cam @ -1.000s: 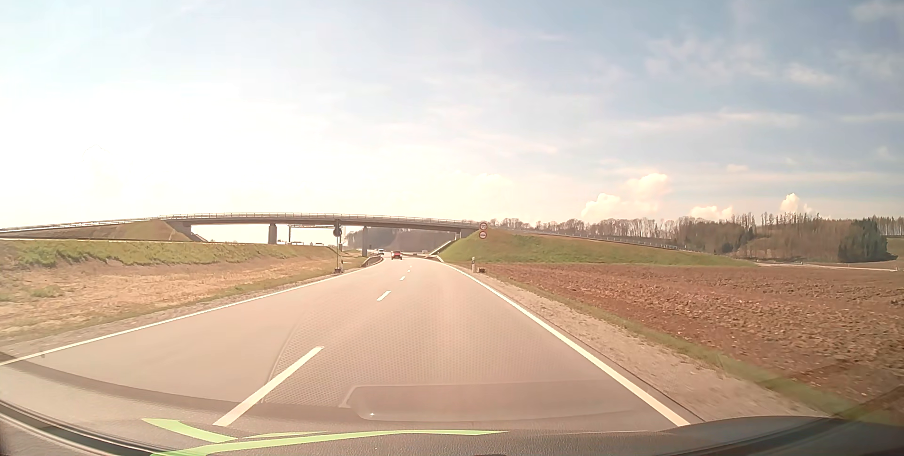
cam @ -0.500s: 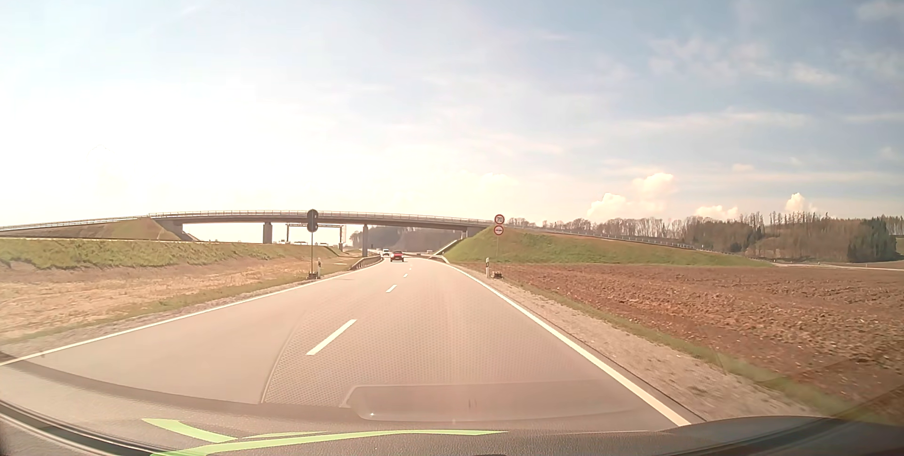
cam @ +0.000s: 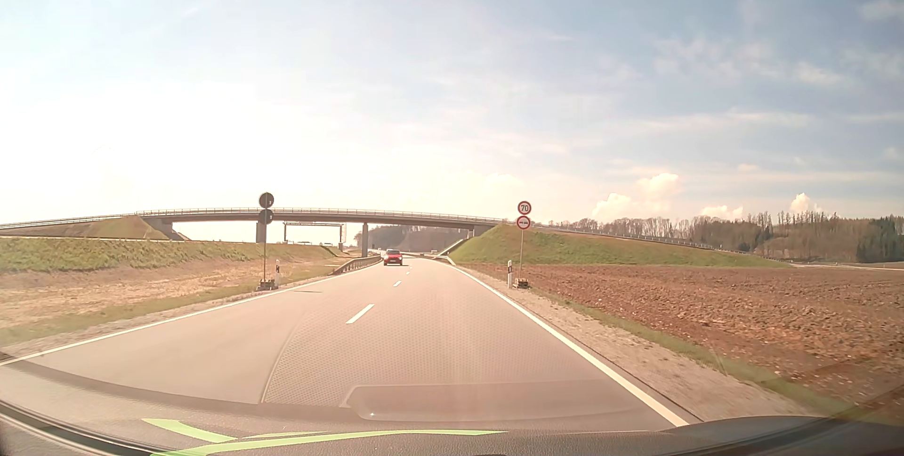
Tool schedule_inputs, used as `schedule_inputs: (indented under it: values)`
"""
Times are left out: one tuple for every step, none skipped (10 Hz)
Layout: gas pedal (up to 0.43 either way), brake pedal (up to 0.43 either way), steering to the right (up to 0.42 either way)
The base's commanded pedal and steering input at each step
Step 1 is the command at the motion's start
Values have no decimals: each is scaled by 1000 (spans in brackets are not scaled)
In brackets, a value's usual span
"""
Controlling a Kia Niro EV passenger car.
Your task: Follow the waypoints while adhering to traffic rules and regulations
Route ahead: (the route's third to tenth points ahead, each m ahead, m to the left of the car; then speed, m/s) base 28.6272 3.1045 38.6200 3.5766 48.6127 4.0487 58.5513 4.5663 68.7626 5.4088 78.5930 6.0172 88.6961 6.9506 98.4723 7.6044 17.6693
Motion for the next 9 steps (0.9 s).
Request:
schedule_inputs:
  values:
    - [118,0,-6]
    - [118,0,-5]
    - [118,0,-6]
    - [118,0,-6]
    - [118,0,-6]
    - [118,0,-6]
    - [118,0,-5]
    - [118,0,-6]
    - [118,0,-6]
